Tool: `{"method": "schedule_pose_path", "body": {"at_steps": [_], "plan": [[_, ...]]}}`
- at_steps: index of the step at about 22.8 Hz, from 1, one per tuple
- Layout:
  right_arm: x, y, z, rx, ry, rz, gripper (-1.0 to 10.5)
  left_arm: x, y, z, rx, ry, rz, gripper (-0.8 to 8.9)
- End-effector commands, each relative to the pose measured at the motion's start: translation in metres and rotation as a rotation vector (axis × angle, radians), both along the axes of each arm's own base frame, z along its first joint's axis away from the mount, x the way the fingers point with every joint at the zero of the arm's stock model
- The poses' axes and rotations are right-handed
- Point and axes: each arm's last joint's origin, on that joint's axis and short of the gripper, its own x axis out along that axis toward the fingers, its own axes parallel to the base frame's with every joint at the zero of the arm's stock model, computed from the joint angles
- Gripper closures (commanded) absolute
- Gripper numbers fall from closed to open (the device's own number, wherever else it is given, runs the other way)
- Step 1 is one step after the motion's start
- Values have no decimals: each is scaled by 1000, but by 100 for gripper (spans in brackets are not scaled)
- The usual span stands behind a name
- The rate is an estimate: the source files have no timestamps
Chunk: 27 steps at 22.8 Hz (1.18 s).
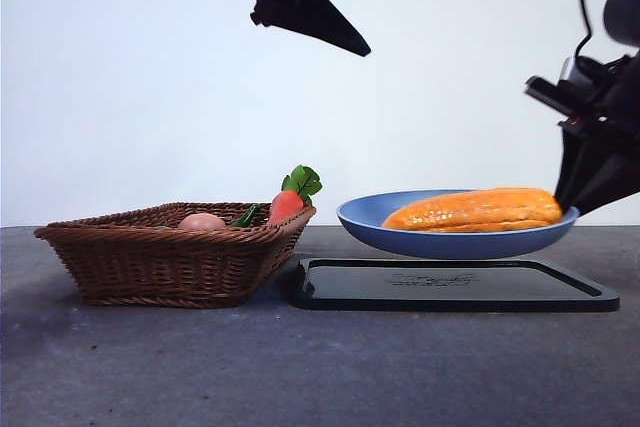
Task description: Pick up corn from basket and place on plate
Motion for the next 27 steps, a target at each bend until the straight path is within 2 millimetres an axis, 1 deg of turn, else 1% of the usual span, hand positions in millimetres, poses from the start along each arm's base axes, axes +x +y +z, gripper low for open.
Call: {"method": "schedule_pose_path", "body": {"at_steps": [1,3,5,8,12,13,16,17,18,20,23,25,27], "plan": [[24,1,-4,5,3,14,945,-1,-3,13,-31,-40,-16,464],[38,1,-13,4,26,21,945,-1,-2,14,-35,-44,-14,464],[46,1,-24,2,48,24,945,0,-1,14,-34,-40,-8,464],[51,2,-39,-3,68,32,945,1,0,14,-35,-43,-5,464],[50,1,-40,-11,74,48,943,2,1,14,-38,-46,-1,464],[49,2,-40,-12,85,52,921,2,1,14,-39,-48,-1,464],[48,3,-39,-18,79,69,734,3,1,14,-42,-52,1,464],[47,2,-37,-18,80,69,691,3,1,15,-43,-53,3,464],[46,2,-35,-19,78,69,688,4,2,15,-43,-53,5,467],[42,-3,-24,-25,61,58,688,4,2,14,-43,-52,5,479],[28,-9,6,-56,16,58,688,4,2,15,-44,-54,6,479],[12,-9,30,-80,-28,85,688,4,2,15,-44,-55,6,479],[-11,-8,59,-96,-75,120,688,5,3,15,-44,-55,7,479]]}}
